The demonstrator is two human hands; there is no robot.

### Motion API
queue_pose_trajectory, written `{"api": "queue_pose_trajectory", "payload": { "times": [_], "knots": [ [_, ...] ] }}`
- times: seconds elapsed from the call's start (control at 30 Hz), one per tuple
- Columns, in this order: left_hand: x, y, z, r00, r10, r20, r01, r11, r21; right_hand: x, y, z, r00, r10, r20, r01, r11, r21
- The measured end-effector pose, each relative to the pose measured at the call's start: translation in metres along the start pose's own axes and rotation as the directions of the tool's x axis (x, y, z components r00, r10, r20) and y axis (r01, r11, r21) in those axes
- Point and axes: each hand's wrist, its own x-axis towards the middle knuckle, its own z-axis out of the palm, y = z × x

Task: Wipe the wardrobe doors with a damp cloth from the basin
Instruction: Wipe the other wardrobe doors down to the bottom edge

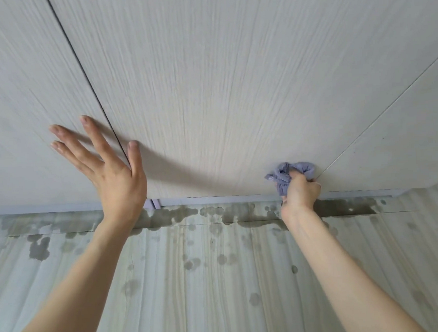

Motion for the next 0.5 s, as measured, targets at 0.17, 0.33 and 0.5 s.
{"api": "queue_pose_trajectory", "payload": {
  "times": [0.17,0.33,0.5],
  "knots": [
    [-0.002,-0.004,0.002,1.000,-0.003,-0.007,0.003,1.000,0.007,0.018,0.012,-0.028,0.984,0.165,-0.066,-0.171,0.979,-0.114],
    [-0.002,-0.004,0.005,0.999,0.020,-0.032,-0.019,1.000,0.023,0.030,-0.005,-0.027,0.966,-0.192,-0.174,0.193,0.981,-0.012],
    [-0.002,-0.003,0.008,0.999,0.024,-0.045,-0.022,0.999,0.037,0.043,0.008,-0.022,0.966,-0.139,-0.218,0.148,0.989,0.026]
  ]
}}
